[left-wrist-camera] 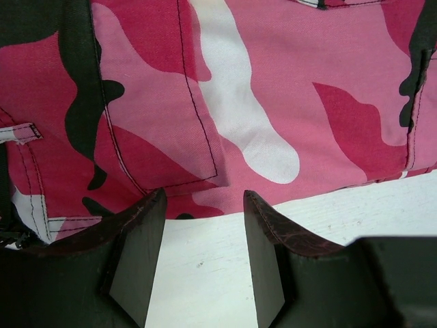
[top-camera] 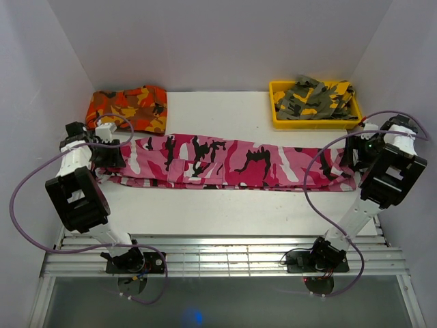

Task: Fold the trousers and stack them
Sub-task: Fold the trousers

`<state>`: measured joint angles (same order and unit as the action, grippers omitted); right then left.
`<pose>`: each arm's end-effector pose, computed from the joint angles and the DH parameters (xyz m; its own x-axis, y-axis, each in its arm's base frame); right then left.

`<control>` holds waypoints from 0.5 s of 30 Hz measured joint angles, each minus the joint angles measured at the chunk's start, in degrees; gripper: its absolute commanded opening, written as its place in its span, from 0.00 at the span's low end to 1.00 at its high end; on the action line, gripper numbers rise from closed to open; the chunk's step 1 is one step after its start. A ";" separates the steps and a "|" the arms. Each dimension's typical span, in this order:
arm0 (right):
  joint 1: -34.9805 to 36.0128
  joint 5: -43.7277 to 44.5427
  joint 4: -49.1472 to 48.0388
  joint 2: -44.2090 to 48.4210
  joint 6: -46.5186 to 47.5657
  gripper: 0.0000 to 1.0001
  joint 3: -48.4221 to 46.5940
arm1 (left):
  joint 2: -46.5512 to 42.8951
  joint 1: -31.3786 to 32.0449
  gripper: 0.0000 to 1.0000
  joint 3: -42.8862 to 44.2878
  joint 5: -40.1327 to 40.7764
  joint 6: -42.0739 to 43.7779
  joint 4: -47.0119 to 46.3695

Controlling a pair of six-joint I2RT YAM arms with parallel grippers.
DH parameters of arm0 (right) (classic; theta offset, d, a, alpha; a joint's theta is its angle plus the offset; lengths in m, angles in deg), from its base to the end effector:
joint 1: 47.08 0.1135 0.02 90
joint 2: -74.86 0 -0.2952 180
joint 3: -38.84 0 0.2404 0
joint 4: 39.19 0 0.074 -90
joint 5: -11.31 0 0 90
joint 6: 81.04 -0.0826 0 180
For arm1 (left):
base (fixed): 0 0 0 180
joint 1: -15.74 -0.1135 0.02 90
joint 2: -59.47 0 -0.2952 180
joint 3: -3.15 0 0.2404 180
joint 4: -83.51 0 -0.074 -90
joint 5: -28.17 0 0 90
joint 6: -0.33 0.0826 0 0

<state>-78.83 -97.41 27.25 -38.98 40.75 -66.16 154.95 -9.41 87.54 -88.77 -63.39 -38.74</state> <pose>0.3673 -0.1961 0.1993 -0.9251 -0.0143 -0.3795 -0.0686 0.9891 0.1300 0.3213 0.1095 0.2234 -0.8591 0.0327 -0.5107 0.1668 0.9614 -0.2190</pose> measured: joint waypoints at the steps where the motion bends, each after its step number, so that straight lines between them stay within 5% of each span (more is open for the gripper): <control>1: -0.20 -0.50 0.52 -0.68 -0.17 0.92 0.00 | 0.00 0.00 0.60 0.00 -0.04 0.00 0.13; 15: -2.56 7.91 2.56 1.18 5.97 0.98 3.58 | 0.42 0.00 0.60 2.01 -0.09 0.17 2.03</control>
<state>-81.39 -89.50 29.81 -37.80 46.72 -62.57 155.36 -9.41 89.55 -88.86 -63.21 -36.71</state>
